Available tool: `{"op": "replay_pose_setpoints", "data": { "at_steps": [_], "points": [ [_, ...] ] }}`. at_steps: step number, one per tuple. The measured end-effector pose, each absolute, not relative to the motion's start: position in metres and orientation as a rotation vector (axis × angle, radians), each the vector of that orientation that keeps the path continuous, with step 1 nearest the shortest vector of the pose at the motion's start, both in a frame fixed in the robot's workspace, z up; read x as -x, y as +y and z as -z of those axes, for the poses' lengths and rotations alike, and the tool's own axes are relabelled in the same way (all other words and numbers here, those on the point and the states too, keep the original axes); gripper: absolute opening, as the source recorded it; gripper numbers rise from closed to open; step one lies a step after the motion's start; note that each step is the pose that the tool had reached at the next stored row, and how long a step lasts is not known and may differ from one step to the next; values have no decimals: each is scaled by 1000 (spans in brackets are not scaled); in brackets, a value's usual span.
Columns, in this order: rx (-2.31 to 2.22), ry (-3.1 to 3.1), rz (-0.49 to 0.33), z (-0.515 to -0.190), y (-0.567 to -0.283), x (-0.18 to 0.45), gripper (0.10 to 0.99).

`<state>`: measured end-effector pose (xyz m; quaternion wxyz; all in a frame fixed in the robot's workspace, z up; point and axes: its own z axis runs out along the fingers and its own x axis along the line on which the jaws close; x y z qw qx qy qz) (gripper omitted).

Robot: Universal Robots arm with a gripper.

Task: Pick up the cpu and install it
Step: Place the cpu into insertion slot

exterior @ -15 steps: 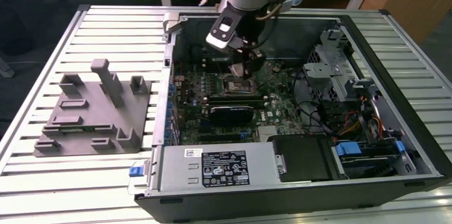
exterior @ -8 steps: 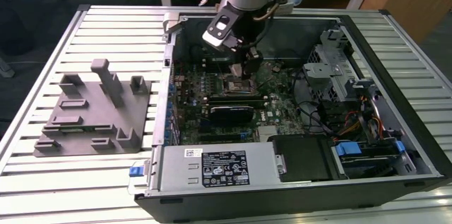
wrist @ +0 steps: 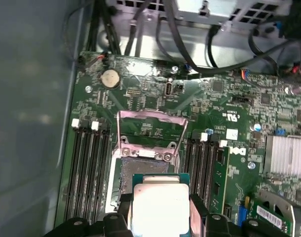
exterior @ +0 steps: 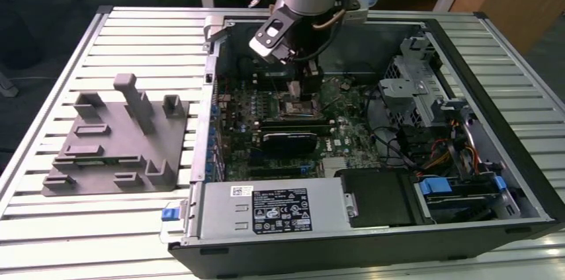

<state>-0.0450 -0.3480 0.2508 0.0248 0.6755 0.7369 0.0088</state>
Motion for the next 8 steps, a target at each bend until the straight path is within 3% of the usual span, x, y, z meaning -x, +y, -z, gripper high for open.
{"op": "replay_pose_setpoints", "data": {
  "at_steps": [8],
  "points": [
    [-2096, 2272, -28, -248, -348, 45, 541]
  ]
}}
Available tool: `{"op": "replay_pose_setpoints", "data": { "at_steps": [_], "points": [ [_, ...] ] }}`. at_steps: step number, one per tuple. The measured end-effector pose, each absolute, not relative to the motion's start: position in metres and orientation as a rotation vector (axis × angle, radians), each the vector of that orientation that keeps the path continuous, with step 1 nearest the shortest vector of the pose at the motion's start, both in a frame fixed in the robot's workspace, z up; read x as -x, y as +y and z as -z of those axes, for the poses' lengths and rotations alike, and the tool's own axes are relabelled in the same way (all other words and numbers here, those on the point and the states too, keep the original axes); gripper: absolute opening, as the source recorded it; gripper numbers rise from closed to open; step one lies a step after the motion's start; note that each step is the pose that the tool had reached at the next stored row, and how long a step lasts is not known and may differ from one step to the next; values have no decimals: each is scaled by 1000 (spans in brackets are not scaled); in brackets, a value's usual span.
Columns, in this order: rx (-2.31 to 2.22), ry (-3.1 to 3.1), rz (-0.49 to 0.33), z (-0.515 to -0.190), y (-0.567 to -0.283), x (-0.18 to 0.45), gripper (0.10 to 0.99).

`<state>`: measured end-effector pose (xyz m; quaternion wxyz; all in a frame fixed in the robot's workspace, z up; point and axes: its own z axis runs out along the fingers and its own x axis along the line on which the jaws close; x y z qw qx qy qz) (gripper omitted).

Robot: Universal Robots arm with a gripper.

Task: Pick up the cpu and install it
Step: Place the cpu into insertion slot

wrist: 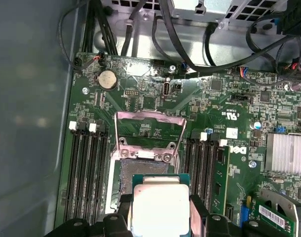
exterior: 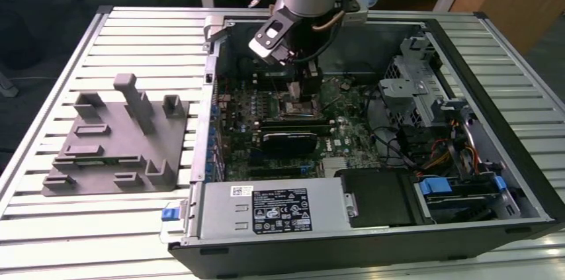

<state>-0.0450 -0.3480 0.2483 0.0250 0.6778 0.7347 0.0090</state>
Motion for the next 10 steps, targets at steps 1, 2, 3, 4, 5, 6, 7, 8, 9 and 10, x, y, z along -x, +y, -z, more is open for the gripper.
{"op": "replay_pose_setpoints", "data": {
  "at_steps": [1, 2, 3, 4, 5, 6, 7, 8, 9, 10],
  "points": [
    [-2096, 2272, -29, -247, -348, 45, 541],
    [-2096, 2272, -30, -246, -348, 45, 541],
    [-2096, 2271, -31, -245, -348, 45, 541],
    [-2095, 2271, -32, -244, -348, 45, 541],
    [-2095, 2271, -33, -243, -348, 45, 541],
    [-2095, 2271, -34, -242, -348, 45, 541],
    [-2095, 2271, -34, -242, -348, 45, 541],
    [-2095, 2271, -34, -242, -348, 45, 541],
    [-2095, 2271, -34, -241, -348, 45, 541],
    [-2095, 2271, -34, -240, -348, 45, 541]
  ]
}}
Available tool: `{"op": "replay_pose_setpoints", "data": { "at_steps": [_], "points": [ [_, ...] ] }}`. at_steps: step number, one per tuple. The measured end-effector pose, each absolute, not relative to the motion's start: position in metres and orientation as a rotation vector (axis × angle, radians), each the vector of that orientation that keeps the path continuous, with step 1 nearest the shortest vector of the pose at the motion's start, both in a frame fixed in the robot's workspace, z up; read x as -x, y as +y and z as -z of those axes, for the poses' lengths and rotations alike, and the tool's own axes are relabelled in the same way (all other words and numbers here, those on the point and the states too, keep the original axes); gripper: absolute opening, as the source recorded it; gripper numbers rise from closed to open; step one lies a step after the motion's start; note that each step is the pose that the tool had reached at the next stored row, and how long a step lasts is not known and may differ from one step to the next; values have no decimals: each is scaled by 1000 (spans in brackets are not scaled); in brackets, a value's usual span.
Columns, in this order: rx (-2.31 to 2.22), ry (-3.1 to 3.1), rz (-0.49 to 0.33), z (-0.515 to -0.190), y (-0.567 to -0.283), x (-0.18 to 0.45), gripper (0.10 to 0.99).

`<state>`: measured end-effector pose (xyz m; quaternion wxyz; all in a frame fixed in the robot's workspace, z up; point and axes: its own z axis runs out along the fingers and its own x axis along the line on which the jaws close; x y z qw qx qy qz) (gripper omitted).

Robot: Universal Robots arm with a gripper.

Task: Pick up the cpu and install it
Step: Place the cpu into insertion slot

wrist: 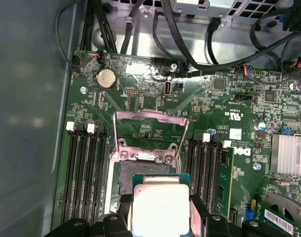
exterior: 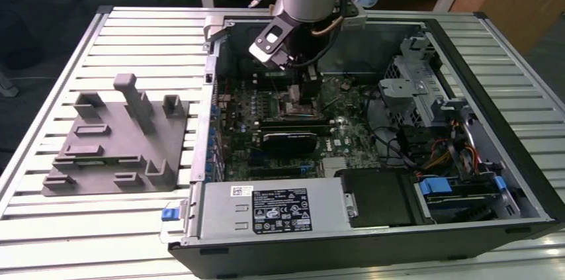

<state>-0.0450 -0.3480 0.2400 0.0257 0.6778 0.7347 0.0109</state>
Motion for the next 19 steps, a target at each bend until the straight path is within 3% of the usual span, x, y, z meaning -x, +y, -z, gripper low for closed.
{"op": "replay_pose_setpoints", "data": {
  "at_steps": [19],
  "points": [
    [-2095, 2271, -34, -215, -344, 45, 541]
  ]
}}
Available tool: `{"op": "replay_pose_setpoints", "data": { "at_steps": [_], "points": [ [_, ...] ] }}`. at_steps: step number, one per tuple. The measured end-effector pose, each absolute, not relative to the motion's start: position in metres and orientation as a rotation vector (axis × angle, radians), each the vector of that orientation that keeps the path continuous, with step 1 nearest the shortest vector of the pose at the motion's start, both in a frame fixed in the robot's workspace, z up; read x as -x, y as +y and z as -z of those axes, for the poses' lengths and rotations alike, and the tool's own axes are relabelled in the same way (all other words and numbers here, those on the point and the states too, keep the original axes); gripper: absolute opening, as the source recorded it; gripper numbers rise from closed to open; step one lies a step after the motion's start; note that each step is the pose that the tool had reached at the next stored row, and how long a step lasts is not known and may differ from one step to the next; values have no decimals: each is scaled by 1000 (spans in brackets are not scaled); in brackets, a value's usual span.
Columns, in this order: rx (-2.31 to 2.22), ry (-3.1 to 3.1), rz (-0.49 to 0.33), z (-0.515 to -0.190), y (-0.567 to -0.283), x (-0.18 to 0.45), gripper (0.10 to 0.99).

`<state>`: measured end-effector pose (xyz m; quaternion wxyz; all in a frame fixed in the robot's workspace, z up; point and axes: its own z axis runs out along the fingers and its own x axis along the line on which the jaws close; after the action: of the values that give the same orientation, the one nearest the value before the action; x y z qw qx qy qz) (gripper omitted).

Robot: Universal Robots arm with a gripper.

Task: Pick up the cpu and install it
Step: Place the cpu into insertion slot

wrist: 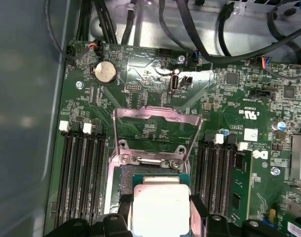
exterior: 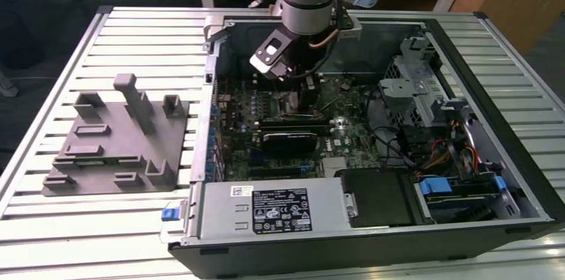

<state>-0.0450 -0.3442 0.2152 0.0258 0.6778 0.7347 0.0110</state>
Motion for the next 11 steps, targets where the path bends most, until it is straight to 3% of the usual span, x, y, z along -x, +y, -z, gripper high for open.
{"op": "replay_pose_setpoints", "data": {
  "at_steps": [11],
  "points": [
    [-2151, 2218, -32, -207, -343, 45, 541]
  ]
}}
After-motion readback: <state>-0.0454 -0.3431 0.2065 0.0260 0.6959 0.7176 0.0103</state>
